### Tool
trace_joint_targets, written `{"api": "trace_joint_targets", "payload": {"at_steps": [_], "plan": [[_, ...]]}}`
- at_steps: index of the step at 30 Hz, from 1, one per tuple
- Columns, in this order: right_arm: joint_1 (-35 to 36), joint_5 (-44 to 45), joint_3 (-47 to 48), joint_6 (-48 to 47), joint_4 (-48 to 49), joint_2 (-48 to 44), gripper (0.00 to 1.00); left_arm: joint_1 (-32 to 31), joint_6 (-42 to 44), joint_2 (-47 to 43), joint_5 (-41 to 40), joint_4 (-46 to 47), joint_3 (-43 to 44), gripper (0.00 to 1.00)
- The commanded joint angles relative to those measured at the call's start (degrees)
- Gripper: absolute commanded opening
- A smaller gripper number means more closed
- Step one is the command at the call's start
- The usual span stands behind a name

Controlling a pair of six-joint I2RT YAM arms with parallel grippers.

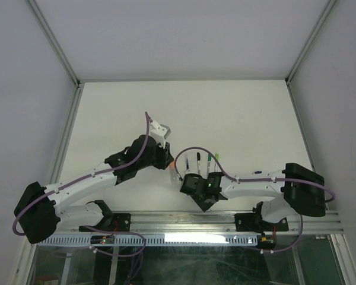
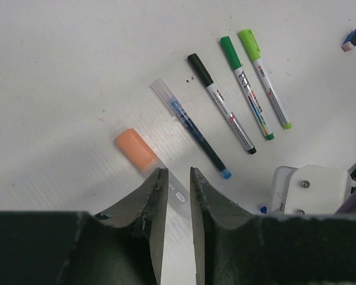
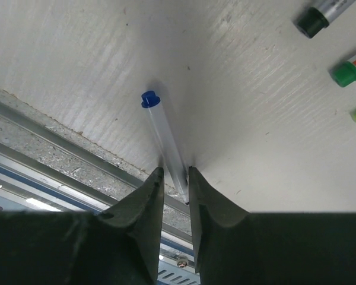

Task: Insert the pens into the pen caps
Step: Move the pen to the center of the board.

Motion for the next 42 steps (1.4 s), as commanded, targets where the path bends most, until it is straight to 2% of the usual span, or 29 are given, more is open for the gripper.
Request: {"api": "trace_joint_targets", "payload": {"at_steps": [1, 7, 15, 23, 30, 37, 42], "plan": [[0.2, 0.5, 1.4, 0.6, 1.6, 1.2, 0.24, 1.0, -0.6, -0.7, -0.8, 2.6, 0.2, 0.23], [0.2, 1.1, 1.2, 2.1, 2.9, 2.2, 0.16, 2.4, -6.9, -2.0, -2.2, 1.6, -1.5, 0.25], [0.2, -0.3, -1.0, 1.6, 15.4, -1.7, 0.12, 4.4, -22.2, -7.7, -2.8, 1.0, -6.9, 0.34], [-0.6, 0.4, 3.0, -2.0, 20.0, 3.0, 0.1, 4.7, -31.1, -13.5, -1.8, 3.3, -13.8, 0.42], [-1.5, -1.5, 7.4, -5.0, 23.4, 7.6, 0.1, 4.7, -35.8, -16.3, -1.7, 3.4, -17.7, 0.42], [-2.9, -3.6, 13.5, -11.1, 22.9, 13.8, 0.11, 4.6, -38.8, -17.8, -6.5, -1.5, -17.8, 0.43], [-3.3, -4.0, 15.8, -12.8, 20.1, 15.9, 0.2, 4.7, -40.1, -17.2, -9.0, -5.6, -16.6, 0.44]]}}
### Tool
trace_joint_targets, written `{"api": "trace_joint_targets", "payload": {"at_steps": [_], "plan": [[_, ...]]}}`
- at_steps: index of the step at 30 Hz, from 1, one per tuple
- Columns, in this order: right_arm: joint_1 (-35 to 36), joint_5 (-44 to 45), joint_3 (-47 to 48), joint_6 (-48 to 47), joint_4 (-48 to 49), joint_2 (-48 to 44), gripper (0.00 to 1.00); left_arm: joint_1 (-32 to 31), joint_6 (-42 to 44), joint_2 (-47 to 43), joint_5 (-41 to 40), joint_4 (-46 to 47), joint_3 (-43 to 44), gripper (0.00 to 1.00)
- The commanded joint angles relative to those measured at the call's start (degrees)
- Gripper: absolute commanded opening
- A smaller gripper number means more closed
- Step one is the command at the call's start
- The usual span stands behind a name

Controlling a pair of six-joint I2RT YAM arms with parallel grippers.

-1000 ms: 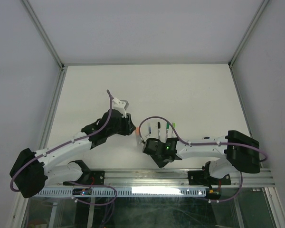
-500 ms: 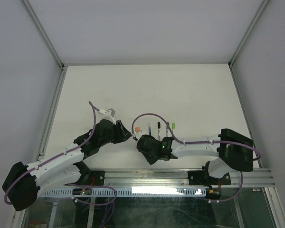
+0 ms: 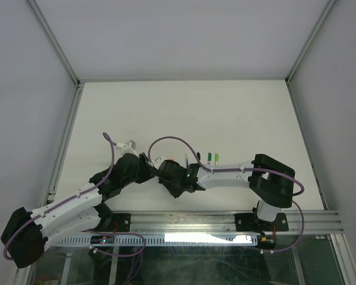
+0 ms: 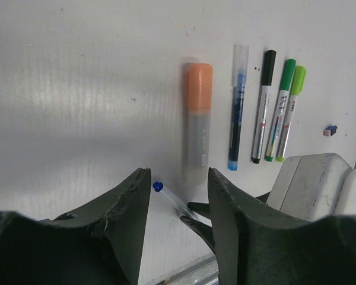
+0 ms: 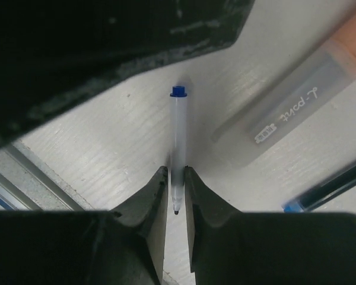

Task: Insert the pens into the pen caps
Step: Move the pen to the center of the board.

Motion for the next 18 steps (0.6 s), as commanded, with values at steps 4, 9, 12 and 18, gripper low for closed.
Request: {"api": "trace_joint_targets", "payload": {"at_steps": [4, 9, 12, 18], "plan": [[-0.1, -1.6, 2.7, -3.3, -3.1, -0.3, 0.23, 0.6, -2.5, 0.1, -3.4, -2.0, 1.6, 0.44], [0.0, -1.7, 1.1, -2.6, -4.6, -1.9, 0.24, 0.6, -2.7, 0.3, -3.4, -2.0, 1.5, 0.45], [0.0, -2.1, 0.8, -2.2, -5.2, -2.1, 0.24, 0.6, -2.6, 0.5, -3.2, -2.0, 1.5, 0.45], [0.1, -1.5, 0.0, -1.7, -5.7, -2.7, 0.25, 0.6, -2.5, 1.2, -3.1, -2.0, 2.0, 0.45]]}}
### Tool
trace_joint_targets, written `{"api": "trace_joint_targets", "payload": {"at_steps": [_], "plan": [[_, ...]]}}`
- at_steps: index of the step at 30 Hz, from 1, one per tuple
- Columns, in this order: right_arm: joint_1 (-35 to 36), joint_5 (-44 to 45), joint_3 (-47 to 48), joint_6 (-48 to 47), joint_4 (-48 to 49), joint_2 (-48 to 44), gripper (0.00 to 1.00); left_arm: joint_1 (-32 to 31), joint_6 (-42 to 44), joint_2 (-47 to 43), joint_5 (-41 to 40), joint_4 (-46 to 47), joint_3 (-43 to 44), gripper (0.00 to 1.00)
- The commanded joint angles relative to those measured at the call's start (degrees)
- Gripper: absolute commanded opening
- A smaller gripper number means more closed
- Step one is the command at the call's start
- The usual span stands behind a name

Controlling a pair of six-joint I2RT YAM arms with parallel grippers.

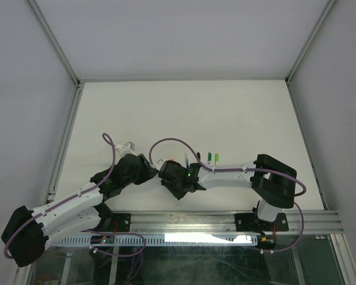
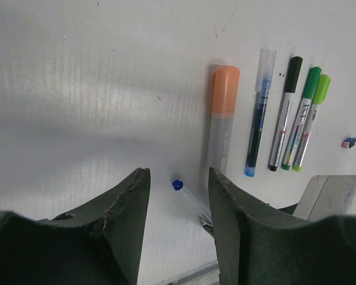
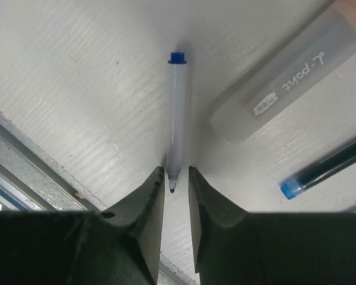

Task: Insert the pens into the pen caps
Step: Move the pen to the center of the board, then pick up the pen from the center of the board.

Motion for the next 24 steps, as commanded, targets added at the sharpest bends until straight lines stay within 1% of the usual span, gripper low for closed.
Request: {"api": "trace_joint_targets", "payload": {"at_steps": [1, 8, 13, 18, 24], "plan": [[0.2, 0.0, -0.9, 0.1, -0.8, -2.8, 0.22, 0.6, -0.2, 0.4, -0.4, 1.5, 2.1, 0.45], [0.2, -0.4, -0.7, 0.0, -0.6, -1.5, 0.08, 0.6, -0.2, 1.1, 0.4, 1.5, 2.4, 0.45], [0.4, 0.1, -4.4, 2.7, 2.6, -3.3, 0.0, 0.6, -2.2, 2.4, 2.1, 1.7, 2.4, 0.46], [0.6, 0.4, -10.8, 6.5, 11.2, -4.9, 0.0, 0.6, -3.0, 4.4, 4.8, 5.3, 2.1, 0.48], [0.8, 0.6, -10.3, 5.9, 11.5, -4.0, 0.0, 0.5, -2.3, 7.8, 7.6, 10.0, 2.3, 0.5]]}}
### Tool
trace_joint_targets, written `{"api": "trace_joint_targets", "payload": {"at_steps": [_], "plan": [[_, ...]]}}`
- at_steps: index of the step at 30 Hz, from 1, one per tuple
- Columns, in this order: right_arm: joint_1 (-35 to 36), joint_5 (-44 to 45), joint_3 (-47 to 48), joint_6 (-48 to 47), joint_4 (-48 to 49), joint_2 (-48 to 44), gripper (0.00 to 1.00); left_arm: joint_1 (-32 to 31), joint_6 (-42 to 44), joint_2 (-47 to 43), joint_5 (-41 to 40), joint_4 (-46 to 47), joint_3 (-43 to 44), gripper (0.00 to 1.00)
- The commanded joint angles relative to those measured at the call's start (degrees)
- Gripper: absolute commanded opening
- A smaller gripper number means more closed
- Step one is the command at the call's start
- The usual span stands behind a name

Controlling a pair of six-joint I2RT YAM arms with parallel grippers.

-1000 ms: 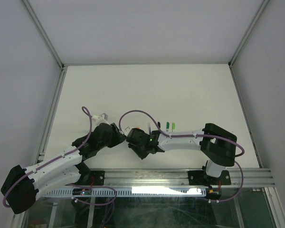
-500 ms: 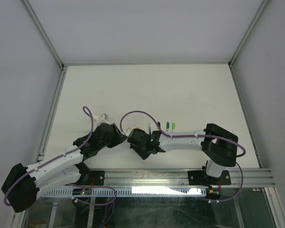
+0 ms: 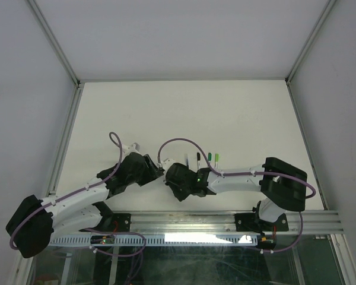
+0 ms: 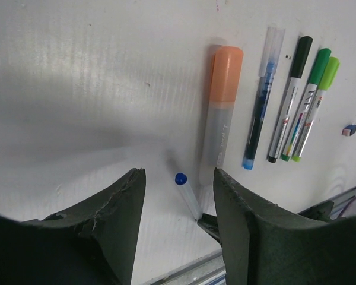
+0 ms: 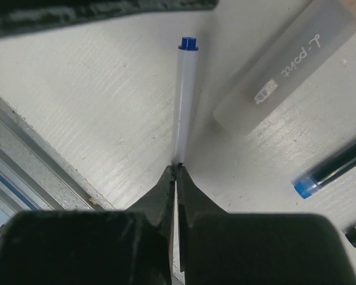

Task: Insert the pens into the pen caps
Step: Pick up the pen from the center of the board.

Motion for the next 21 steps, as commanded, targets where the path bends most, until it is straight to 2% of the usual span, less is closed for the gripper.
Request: {"api": "trace_joint_targets", "payload": {"at_steps": [1, 8, 15, 21], "plan": [[0.5, 0.4, -0.8, 0.5, 0.5, 1.7, 0.0, 0.5, -0.2, 2.1, 3.7, 7.2, 2.1, 0.51], [0.5, 0.1, 0.1, 0.0, 0.3, 2.6, 0.0, 0.5, -0.2, 6.8, 6.4, 8.5, 2.3, 0.51], [0.5, 0.6, 1.2, 0.1, 0.0, 3.1, 0.0, 0.0, -3.0, 9.2, 5.4, 1.9, 4.7, 0.5], [0.5, 1.2, 0.8, 1.3, 2.0, 3.8, 0.0, -1.6, -6.9, 9.6, 5.2, 2.8, 3.4, 0.5]]}}
